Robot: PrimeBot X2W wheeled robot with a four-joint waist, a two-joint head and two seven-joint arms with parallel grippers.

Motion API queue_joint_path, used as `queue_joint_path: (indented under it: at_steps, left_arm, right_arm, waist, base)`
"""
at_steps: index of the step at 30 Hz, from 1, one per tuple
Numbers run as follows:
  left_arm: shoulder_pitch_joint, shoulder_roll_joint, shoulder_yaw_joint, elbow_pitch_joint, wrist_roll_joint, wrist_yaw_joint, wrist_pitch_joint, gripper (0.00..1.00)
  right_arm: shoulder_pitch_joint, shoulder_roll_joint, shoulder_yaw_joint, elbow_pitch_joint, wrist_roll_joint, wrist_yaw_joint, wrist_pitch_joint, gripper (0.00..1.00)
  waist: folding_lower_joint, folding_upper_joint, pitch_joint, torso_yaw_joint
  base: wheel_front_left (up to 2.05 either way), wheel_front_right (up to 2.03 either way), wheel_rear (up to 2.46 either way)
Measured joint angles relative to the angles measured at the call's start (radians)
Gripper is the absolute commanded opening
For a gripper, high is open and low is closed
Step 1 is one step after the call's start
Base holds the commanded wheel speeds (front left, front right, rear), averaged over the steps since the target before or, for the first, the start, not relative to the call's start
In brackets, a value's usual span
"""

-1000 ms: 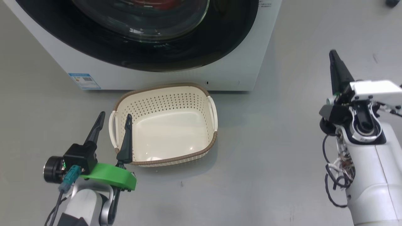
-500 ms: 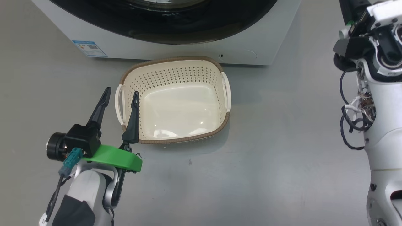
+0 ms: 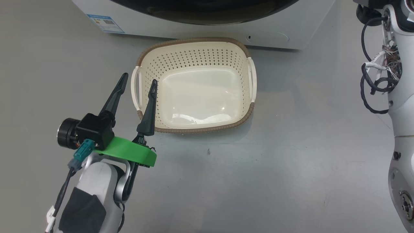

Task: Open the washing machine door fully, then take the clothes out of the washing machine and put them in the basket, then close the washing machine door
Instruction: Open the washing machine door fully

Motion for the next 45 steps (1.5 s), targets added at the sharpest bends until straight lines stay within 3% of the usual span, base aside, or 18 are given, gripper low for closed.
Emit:
queue_joint_path:
  at_steps: [4, 15, 34, 45]
  left_arm:
    - [-0.006, -0.003, -0.005, 0.004, 0.000, -0.005, 0.000, 1.00]
    - [-0.024, -0.010, -0.004, 0.016, 0.007, -0.012, 0.000, 1.00]
    - [-0.031, -0.017, 0.019, 0.040, 0.011, -0.016, 0.000, 1.00]
    - [-0.029, -0.019, 0.021, 0.063, 0.016, -0.024, 0.000, 1.00]
  right_arm:
    - [-0.039, -0.002, 0.002, 0.036, -0.002, -0.016, 0.007, 0.00]
    - [-0.110, -0.023, 0.007, 0.118, 0.000, -0.014, 0.056, 0.00]
    - [-0.115, -0.040, 0.002, 0.203, 0.101, 0.065, 0.233, 0.00]
    - [-0.075, -0.028, 0.003, 0.235, 0.143, 0.092, 0.330, 0.00]
  waist:
    - [0.0000, 0.0000, 0.015, 0.018]
    - [0.0000, 0.0000, 0.039, 0.044]
    - [0.0000, 0.0000, 0.016, 0.026]
    - [0.0000, 0.0000, -0.023, 0.002]
  base:
    - [0.00, 0.00, 0.00]
    - [0.00, 0.00, 0.00]
    - [0.00, 0.00, 0.00]
    - [0.00, 0.00, 0.00]
